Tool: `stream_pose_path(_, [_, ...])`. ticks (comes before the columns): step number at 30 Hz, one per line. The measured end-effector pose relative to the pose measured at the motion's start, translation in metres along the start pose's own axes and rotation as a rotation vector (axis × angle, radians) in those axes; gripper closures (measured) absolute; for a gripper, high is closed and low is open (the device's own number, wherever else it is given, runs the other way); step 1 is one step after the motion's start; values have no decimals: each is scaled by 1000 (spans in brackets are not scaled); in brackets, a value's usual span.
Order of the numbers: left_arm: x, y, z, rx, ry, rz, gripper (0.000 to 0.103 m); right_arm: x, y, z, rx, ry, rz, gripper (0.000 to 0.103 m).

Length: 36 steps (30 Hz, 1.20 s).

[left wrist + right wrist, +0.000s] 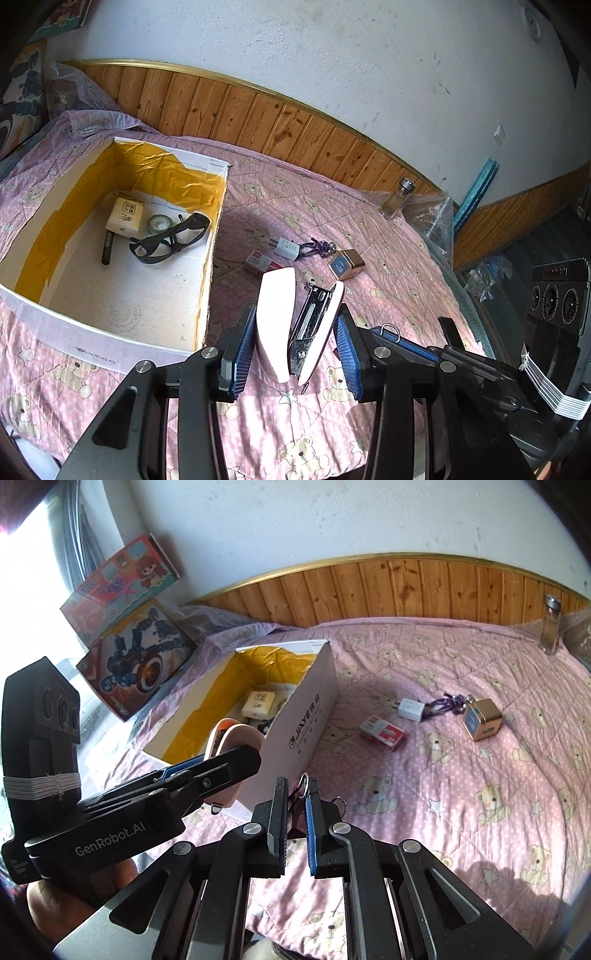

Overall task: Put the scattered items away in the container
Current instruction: 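Carry the pink stapler and binder clip over the white box with both tools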

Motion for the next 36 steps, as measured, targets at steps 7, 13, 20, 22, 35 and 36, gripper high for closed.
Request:
stream_pose_path(7, [14,-10,-26,54,-2,30,60,-11,-15,-31,54,-27,-5,94])
stream_pose_path(13, [25,-19,-49,98,-14,53,60,-22,-26,-56,93,-50,-11,94])
stream_pose_path(20, [34,-29,-76,139,-33,73,60,-33,-34,-75,125,-66,-20,94])
stream_pose_path(22, [37,-32,-84,152,-44,80,60,-36,-36,-80,134,-70,-20,94])
stream_pose_path(35, [53,-54,-126,191,-92,115,60,-55,-48,-108,188,-97,-37,94])
stream_pose_path(36, [53,-56,-129,193,-98,115,60,-57,-48,-110,192,-98,-40,94])
Point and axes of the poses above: each gripper's, at about its wrist camera, not at the fingertips, and x roughly against the way its jaws point, z to its right, y to its underside, the point moved 10 cm from there along -x, roughly the way its jaws point, and after that the axes turned 1 degree about -x, right-handed, at the moved point
